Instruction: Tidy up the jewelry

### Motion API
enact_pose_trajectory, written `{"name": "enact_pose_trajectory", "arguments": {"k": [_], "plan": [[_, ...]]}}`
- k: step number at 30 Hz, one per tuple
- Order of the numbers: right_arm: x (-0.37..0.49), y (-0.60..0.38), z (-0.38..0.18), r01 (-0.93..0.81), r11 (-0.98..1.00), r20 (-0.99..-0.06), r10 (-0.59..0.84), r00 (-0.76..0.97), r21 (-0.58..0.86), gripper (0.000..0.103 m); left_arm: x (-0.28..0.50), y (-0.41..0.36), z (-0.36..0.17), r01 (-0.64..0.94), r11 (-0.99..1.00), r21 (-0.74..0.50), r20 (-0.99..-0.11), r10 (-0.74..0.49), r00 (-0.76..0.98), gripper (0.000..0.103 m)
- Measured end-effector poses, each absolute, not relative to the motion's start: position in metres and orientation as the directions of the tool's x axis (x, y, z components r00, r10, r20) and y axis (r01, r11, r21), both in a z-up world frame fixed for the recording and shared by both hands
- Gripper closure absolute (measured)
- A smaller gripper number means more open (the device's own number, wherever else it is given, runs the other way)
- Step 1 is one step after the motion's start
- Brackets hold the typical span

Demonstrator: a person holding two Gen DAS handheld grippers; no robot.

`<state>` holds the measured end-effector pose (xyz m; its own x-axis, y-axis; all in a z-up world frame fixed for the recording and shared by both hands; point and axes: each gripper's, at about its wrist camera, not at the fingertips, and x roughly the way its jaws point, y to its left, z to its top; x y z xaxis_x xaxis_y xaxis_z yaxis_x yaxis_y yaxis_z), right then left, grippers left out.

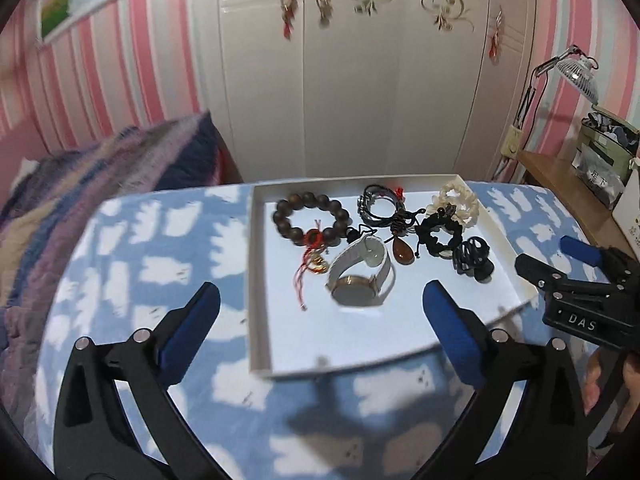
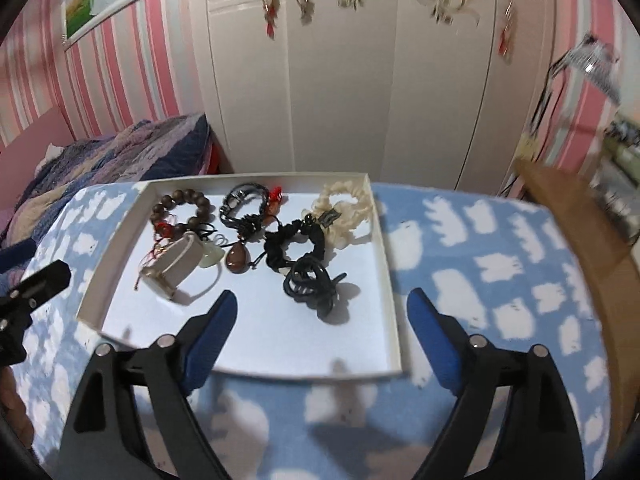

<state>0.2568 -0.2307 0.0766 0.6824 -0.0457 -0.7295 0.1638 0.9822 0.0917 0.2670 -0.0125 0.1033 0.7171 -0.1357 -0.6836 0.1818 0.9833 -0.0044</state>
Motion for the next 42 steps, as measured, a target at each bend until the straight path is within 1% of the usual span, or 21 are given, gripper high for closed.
{"name": "enact_pose_trajectory", "arguments": {"k": [2,6,8,13,15,19,25,36,39,42], "plan": [[0.233,-0.223,0.088,0.162,0.983,-0.699,-0.06,0.713,0.081,0.009,0.245,-0.008,0.11,0.166,0.986,0.005,-0.663,-0.121,0.739,0.003],[0.188,-0.205,0.106,0.15,0.987,-0.638,-0.079,0.766,0.058,0.006,0.192,0.003,0.119,0.125,0.992,0.016,-0.612,-0.089,0.786,0.003],[0.168,-0.196,0.111,0.152,0.988,-0.623,-0.096,0.776,0.037,0.002,0.172,0.006,0.119,0.119,0.993,0.025,-0.603,-0.08,0.794,0.003],[0.123,-0.183,0.106,0.161,0.984,-0.608,-0.085,0.789,0.072,0.002,0.12,0.017,0.109,0.08,0.997,0.017,-0.576,-0.056,0.815,0.003],[0.11,-0.178,0.102,0.17,0.984,-0.608,-0.097,0.788,0.063,0.002,0.106,0.02,0.104,0.085,0.996,0.005,-0.574,-0.067,0.816,0.003],[0.088,-0.168,0.093,0.186,0.982,-0.593,-0.131,0.795,0.033,0.002,0.086,0.021,0.094,0.064,0.998,0.02,-0.548,-0.043,0.836,0.003],[0.075,-0.161,0.086,0.192,0.981,-0.573,-0.146,0.806,0.02,0.002,0.071,0.016,0.088,0.083,0.996,0.026,-0.521,-0.057,0.852,0.003],[0.079,-0.161,0.081,0.201,0.979,-0.573,-0.15,0.805,0.027,0.002,0.075,0.02,0.082,0.093,0.996,-0.002,-0.529,-0.08,0.845,0.003],[0.08,-0.159,0.079,0.198,0.98,-0.575,-0.153,0.804,0.016,0.002,0.073,0.02,0.083,0.084,0.996,0.009,-0.513,-0.067,0.856,0.003],[0.08,-0.157,0.079,0.199,0.98,-0.574,-0.156,0.804,0.012,0.002,0.073,0.019,0.083,0.084,0.996,0.007,-0.52,-0.068,0.851,0.003]]}}
